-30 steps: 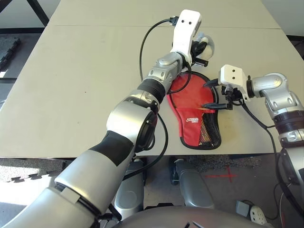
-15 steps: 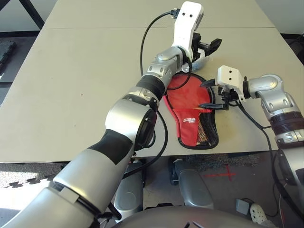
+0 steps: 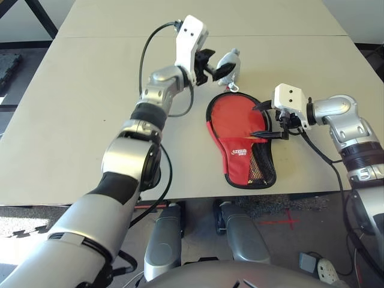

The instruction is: Store the ping-pong paddle in its case and zip it.

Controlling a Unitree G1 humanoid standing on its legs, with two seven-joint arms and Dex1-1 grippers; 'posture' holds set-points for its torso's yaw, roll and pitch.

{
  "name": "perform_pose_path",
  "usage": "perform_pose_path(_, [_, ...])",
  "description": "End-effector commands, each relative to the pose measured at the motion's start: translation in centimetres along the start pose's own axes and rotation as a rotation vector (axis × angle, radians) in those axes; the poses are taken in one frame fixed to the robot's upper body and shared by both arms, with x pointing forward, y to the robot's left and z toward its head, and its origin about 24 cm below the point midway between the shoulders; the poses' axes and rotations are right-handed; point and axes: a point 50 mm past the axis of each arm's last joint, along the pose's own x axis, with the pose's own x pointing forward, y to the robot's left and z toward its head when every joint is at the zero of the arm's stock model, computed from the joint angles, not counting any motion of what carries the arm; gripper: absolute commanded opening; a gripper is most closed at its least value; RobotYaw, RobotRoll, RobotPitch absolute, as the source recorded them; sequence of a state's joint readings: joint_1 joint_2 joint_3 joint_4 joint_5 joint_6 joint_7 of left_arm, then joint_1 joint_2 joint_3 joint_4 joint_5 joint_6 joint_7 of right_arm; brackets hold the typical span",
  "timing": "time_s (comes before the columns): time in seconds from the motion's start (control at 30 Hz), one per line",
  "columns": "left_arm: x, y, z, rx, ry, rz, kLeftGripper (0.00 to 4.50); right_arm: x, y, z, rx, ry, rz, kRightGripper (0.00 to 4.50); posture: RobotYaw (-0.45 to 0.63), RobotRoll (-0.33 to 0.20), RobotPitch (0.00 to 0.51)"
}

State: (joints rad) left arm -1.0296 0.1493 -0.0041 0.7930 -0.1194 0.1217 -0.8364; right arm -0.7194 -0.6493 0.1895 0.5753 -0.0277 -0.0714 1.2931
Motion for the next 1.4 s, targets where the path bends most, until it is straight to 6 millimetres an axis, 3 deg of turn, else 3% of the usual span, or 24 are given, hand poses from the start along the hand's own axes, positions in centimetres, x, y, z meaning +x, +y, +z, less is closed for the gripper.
perform_pose_path(0.03, [-0.9, -1.7, 0.0, 0.052, 0.014, -0.087, 4.47, 2.8, 4.4, -4.9, 0.137, 0.189, 0.222, 4.50, 0.01, 0.000, 0.245])
perform_pose_path(0.17, [-1.8, -3.6, -0.9, 0.082, 0.043, -0.132, 4.47, 2.8, 4.2, -4.8, 0.134, 0.190, 0.224, 4.50, 0.01, 0.000, 0.246])
perform_pose_path(0.43, [-1.8, -6.4, -3.6, 0.081, 0.129, -0.208, 4.47, 2.6, 4.0, -4.7, 0.132, 0.193, 0.220, 4.50, 0.01, 0.000, 0.243])
perform_pose_path(0.63, [-1.9, -7.5, -6.8, 0.070, 0.230, -0.228, 4.47, 2.1, 3.8, -4.7, 0.137, 0.195, 0.204, 4.50, -0.01, 0.000, 0.237])
perform_pose_path(0.83, [-2.2, -7.5, -8.0, 0.077, 0.282, -0.221, 4.47, 1.7, 3.4, -4.5, 0.139, 0.187, 0.186, 4.50, -0.01, 0.000, 0.233])
perform_pose_path(1.07, [-2.2, -7.7, -8.5, 0.077, 0.297, -0.220, 4.47, 0.2, 0.2, -1.3, 0.271, -0.014, 0.102, 4.50, -0.01, 0.000, 0.228])
perform_pose_path(1.23, [-2.2, -8.2, -8.9, 0.070, 0.309, -0.231, 4.47, -2.2, -4.4, 1.4, 0.449, -0.176, -0.087, 4.50, 0.00, 0.000, 0.225])
perform_pose_path(1.4, [-2.2, -8.6, -9.0, 0.064, 0.312, -0.237, 4.47, -2.3, -6.4, 2.8, 0.555, -0.249, -0.205, 4.50, 0.01, 0.000, 0.225])
